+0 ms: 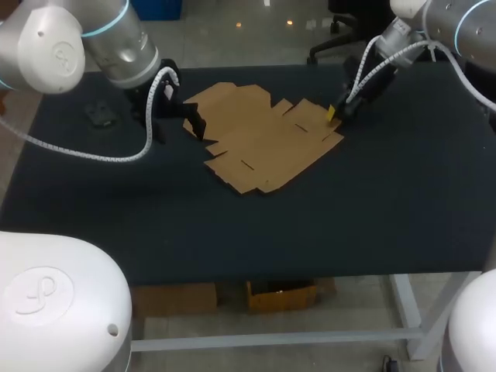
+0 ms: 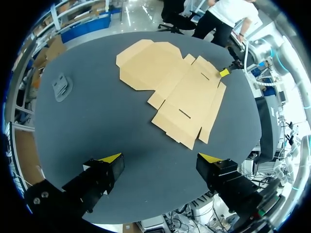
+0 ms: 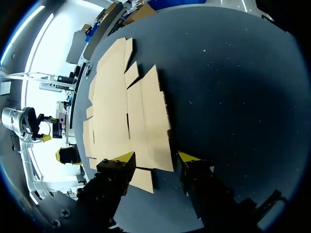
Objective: Assemble the packaging by folding the flat box into shape, placing the metal phone stand inside, and closing the box properly
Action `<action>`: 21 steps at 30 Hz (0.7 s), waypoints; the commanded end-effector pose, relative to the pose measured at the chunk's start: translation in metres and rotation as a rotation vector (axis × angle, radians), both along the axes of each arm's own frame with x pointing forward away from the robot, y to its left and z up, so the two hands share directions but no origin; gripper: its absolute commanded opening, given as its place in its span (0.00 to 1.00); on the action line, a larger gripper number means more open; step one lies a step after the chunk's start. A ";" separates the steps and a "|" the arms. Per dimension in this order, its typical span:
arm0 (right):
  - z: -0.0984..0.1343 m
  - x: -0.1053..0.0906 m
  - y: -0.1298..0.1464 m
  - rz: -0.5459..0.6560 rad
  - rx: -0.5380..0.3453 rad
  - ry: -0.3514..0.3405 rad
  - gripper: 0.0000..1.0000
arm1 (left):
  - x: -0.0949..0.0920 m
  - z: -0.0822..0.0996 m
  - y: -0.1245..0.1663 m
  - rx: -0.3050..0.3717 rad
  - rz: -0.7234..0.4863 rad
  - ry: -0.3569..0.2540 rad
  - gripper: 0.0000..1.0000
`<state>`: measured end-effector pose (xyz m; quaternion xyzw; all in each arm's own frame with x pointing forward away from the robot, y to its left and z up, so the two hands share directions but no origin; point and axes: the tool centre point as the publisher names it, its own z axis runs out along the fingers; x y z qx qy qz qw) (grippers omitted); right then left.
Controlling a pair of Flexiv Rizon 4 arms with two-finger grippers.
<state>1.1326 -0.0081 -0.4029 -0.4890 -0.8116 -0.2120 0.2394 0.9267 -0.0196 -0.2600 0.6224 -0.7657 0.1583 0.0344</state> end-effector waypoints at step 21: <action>0.006 -0.007 0.000 -0.025 0.036 -0.005 0.13 | -0.001 0.000 -0.001 0.016 0.019 -0.001 1.00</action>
